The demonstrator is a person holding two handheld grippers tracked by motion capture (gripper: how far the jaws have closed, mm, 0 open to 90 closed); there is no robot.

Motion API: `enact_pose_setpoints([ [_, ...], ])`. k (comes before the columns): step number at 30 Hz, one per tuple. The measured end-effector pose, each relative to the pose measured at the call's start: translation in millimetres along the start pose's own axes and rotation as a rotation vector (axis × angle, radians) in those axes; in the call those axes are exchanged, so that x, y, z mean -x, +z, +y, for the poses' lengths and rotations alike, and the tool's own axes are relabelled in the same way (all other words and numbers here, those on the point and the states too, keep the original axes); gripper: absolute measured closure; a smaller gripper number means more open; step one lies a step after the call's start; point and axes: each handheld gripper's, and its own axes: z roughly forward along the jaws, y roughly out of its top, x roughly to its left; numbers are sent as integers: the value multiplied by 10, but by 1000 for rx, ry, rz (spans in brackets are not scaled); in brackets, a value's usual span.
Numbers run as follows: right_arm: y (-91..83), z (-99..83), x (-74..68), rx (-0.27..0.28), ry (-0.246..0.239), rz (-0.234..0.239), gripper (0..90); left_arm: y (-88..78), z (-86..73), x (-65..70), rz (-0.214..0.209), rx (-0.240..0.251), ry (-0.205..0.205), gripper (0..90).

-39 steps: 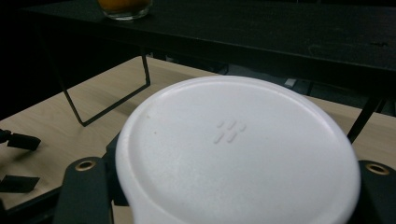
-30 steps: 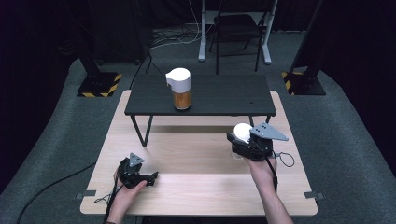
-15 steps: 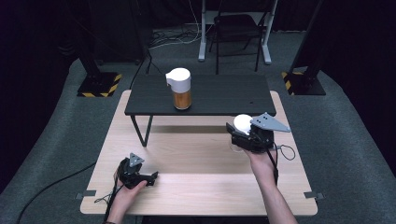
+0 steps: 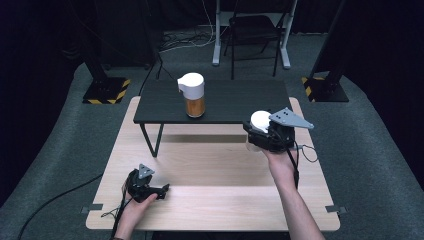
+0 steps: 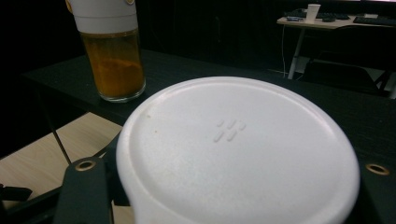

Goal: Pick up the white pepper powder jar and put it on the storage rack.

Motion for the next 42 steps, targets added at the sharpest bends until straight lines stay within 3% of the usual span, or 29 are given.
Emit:
enact_pose_setpoints([
  [23, 153, 390, 18, 29, -10, -47, 298, 0, 0, -1, -1, 0, 1, 0],
  [42, 484, 652, 39, 29, -6, -76, 298, 0, 1, -1, 0, -1, 1, 0],
])
